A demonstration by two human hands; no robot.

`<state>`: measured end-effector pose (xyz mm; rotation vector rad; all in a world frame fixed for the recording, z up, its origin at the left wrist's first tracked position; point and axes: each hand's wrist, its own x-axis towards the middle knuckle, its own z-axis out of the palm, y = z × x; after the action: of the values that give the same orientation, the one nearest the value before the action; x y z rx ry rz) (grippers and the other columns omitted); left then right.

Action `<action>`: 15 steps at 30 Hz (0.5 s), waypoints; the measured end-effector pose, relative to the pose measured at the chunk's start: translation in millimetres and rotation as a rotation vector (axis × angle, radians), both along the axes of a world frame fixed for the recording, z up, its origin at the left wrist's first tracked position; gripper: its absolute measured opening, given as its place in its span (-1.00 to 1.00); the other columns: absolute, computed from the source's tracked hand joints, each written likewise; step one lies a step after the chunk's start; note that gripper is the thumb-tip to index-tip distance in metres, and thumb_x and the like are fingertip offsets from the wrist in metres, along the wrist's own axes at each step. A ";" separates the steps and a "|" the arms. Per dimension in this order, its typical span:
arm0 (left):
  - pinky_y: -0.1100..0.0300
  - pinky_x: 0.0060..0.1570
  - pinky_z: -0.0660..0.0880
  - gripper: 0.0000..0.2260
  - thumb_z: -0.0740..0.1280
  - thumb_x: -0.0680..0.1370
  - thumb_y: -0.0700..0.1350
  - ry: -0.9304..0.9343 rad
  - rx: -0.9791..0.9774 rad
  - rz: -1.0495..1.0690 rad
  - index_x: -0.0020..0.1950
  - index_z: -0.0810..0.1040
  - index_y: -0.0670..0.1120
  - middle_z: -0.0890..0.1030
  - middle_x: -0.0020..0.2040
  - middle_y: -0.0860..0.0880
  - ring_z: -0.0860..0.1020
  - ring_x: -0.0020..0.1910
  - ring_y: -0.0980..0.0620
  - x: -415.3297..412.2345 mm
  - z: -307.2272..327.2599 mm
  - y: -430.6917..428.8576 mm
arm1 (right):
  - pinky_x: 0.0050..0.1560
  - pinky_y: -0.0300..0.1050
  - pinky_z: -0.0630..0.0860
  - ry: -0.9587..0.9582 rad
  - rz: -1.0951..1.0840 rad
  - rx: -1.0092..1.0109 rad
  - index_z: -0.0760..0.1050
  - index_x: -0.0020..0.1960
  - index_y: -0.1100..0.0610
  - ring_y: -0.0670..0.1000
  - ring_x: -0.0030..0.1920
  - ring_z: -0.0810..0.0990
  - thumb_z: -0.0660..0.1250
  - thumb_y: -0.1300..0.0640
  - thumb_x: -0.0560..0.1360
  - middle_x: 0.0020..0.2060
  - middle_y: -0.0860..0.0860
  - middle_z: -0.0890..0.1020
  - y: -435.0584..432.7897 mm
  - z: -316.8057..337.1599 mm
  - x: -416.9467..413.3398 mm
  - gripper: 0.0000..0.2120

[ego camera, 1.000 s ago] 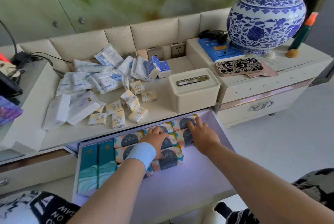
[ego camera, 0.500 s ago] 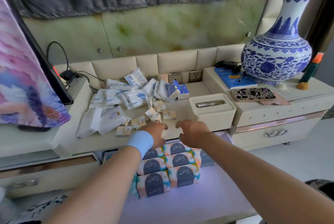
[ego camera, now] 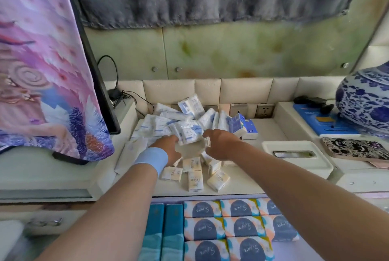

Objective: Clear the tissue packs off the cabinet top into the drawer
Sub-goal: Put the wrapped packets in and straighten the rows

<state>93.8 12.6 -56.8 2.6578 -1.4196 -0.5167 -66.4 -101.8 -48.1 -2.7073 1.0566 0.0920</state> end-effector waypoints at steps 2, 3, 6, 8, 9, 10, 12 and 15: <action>0.03 0.24 0.43 -0.48 0.29 0.57 -0.02 -0.015 -0.022 0.041 0.50 0.24 0.04 0.36 0.44 -0.06 0.40 0.37 -0.13 12.9 -12.0 -16.1 | 0.17 0.05 0.50 0.019 0.007 -0.018 0.23 0.48 -0.04 0.13 0.24 0.51 0.27 0.02 0.50 0.33 0.06 0.44 -11.4 -11.3 22.3 -0.43; 0.03 0.23 0.43 -0.49 0.29 0.57 -0.02 -0.020 -0.027 0.059 0.50 0.24 0.03 0.38 0.43 -0.08 0.40 0.36 -0.15 18.6 -17.5 -23.9 | 0.18 0.06 0.49 0.032 0.011 -0.041 0.20 0.49 -0.02 0.15 0.24 0.50 0.29 0.00 0.48 0.32 0.07 0.43 -16.6 -17.6 33.3 -0.40; -0.01 0.25 0.43 -0.47 0.27 0.56 -0.04 -0.013 -0.012 0.120 0.51 0.21 -0.01 0.41 0.41 -0.11 0.43 0.33 -0.19 35.0 -30.7 -46.8 | 0.19 0.07 0.44 0.036 0.015 -0.104 0.17 0.48 0.00 0.16 0.23 0.47 0.33 -0.06 0.43 0.27 0.09 0.44 -30.3 -35.7 64.1 -0.33; -0.05 0.29 0.40 -0.45 0.22 0.56 -0.02 0.016 -0.027 0.167 0.53 0.15 0.01 0.41 0.41 -0.12 0.43 0.33 -0.21 42.4 -34.6 -58.2 | 0.20 0.06 0.41 0.028 0.020 -0.138 0.17 0.46 0.03 0.16 0.23 0.45 0.34 -0.09 0.42 0.25 0.10 0.43 -37.5 -47.2 81.5 -0.31; -0.07 0.29 0.40 -0.44 0.20 0.56 0.01 0.050 -0.040 0.192 0.54 0.12 0.04 0.43 0.39 -0.12 0.44 0.32 -0.22 46.5 -37.4 -63.9 | 0.20 0.06 0.40 0.032 0.022 -0.152 0.16 0.46 0.03 0.16 0.23 0.44 0.34 -0.11 0.42 0.25 0.10 0.43 -40.7 -53.0 89.3 -0.30; -0.07 0.26 0.42 -0.45 0.18 0.55 0.05 0.104 -0.075 0.216 0.53 0.12 0.07 0.47 0.34 -0.11 0.47 0.27 -0.23 51.5 -40.2 -69.4 | 0.21 0.06 0.39 0.036 0.023 -0.167 0.14 0.45 0.04 0.16 0.23 0.43 0.35 -0.14 0.42 0.25 0.10 0.43 -43.2 -58.8 96.5 -0.29; -0.02 0.13 0.51 -0.52 0.21 0.48 0.02 0.294 -0.193 0.241 0.41 0.31 0.07 0.58 0.14 -0.10 0.55 0.10 -0.22 60.9 -45.0 -80.2 | 0.21 0.07 0.38 0.040 0.014 -0.192 0.11 0.44 0.03 0.16 0.23 0.44 0.36 -0.22 0.39 0.24 0.10 0.44 -46.9 -70.8 109.1 -0.24; -0.03 0.02 0.54 -0.61 0.33 0.32 -0.10 0.586 -0.447 0.273 0.14 0.53 -0.09 0.64 0.00 -0.16 0.61 0.04 -0.21 64.9 -43.5 -89.2 | 0.22 0.08 0.36 -0.001 -0.049 -0.234 0.07 0.48 0.05 0.16 0.21 0.49 0.33 -0.28 0.40 0.21 0.09 0.48 -52.1 -82.8 120.8 -0.19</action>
<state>158.8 -76.6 -100.3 2.0570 -0.8619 -0.7578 54.4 -153.9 -130.9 -2.8831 1.2019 -0.0446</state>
